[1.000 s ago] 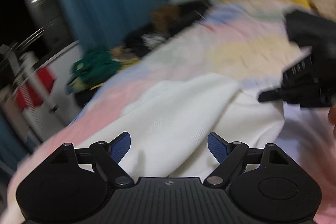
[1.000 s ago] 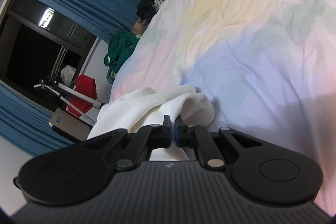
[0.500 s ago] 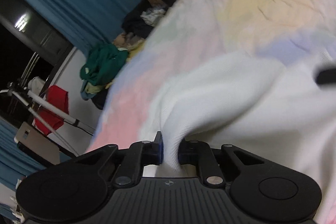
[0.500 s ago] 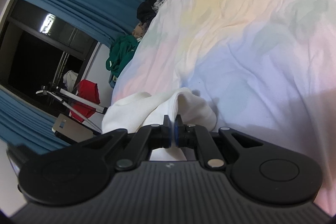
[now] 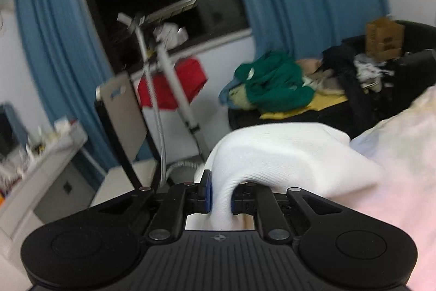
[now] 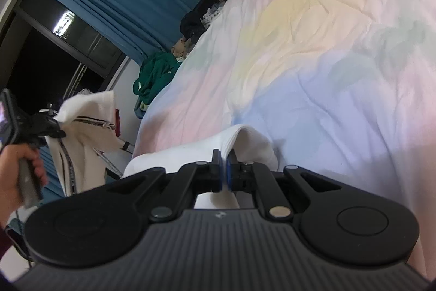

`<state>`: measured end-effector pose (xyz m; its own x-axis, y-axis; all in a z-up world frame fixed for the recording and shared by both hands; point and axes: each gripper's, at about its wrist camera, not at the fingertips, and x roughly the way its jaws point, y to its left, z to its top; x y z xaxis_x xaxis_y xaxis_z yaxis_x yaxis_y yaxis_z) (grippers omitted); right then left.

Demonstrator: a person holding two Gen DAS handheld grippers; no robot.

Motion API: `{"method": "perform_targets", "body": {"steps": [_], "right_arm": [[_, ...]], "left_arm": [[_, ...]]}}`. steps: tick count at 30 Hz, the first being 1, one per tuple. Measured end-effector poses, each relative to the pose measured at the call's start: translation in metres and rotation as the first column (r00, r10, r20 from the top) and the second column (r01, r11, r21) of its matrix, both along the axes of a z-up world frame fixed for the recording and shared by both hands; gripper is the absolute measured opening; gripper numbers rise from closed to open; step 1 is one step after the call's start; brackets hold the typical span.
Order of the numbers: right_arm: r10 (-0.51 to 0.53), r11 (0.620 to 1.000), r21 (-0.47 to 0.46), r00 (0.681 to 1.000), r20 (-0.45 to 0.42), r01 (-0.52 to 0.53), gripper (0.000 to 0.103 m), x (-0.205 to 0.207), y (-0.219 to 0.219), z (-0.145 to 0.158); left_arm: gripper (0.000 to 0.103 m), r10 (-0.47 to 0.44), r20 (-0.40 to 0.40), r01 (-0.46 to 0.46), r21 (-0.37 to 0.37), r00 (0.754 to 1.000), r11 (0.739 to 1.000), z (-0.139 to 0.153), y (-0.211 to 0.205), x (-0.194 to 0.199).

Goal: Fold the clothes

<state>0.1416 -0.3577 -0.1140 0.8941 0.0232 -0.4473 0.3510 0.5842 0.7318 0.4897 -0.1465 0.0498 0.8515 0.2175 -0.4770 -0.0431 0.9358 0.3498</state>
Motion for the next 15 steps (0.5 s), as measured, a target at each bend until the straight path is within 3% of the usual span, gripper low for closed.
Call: {"method": "perform_targets", "body": {"steps": [2,5,7,11,12,15], "right_arm": [[-0.003,1.0,-0.02,1.0,0.002,0.003,0.006,0.003,0.001,-0.001],[0.0,1.0,-0.015,1.0,0.001,0.0,0.006,0.007,0.0,-0.006],[0.003,0.999,-0.033,1.0,-0.002,-0.004,0.006,0.01,-0.001,-0.008],[0.003,1.0,-0.013,1.0,-0.021,-0.004,0.006,0.017,-0.004,-0.015],[0.004,1.0,-0.009,1.0,-0.025,-0.004,0.006,0.018,-0.004,-0.016],[0.008,1.0,-0.009,1.0,-0.025,-0.009,0.006,0.02,-0.005,-0.014]], "left_arm": [[0.015,0.028,-0.046,-0.029,-0.024,0.999,0.999,-0.025,0.012,0.019],[0.026,0.008,-0.119,-0.031,-0.194,0.993,0.981,-0.057,0.039,0.034],[0.038,0.012,-0.119,-0.043,-0.255,0.993,0.966,-0.07,0.053,0.032],[0.054,-0.018,-0.106,-0.014,-0.292,0.994,0.956,-0.068,0.074,0.01],[0.059,-0.012,-0.116,-0.026,-0.319,0.993,0.947,-0.067,0.08,0.0],[0.063,-0.049,-0.14,-0.022,-0.467,0.989,0.884,-0.057,0.112,-0.046]]}}
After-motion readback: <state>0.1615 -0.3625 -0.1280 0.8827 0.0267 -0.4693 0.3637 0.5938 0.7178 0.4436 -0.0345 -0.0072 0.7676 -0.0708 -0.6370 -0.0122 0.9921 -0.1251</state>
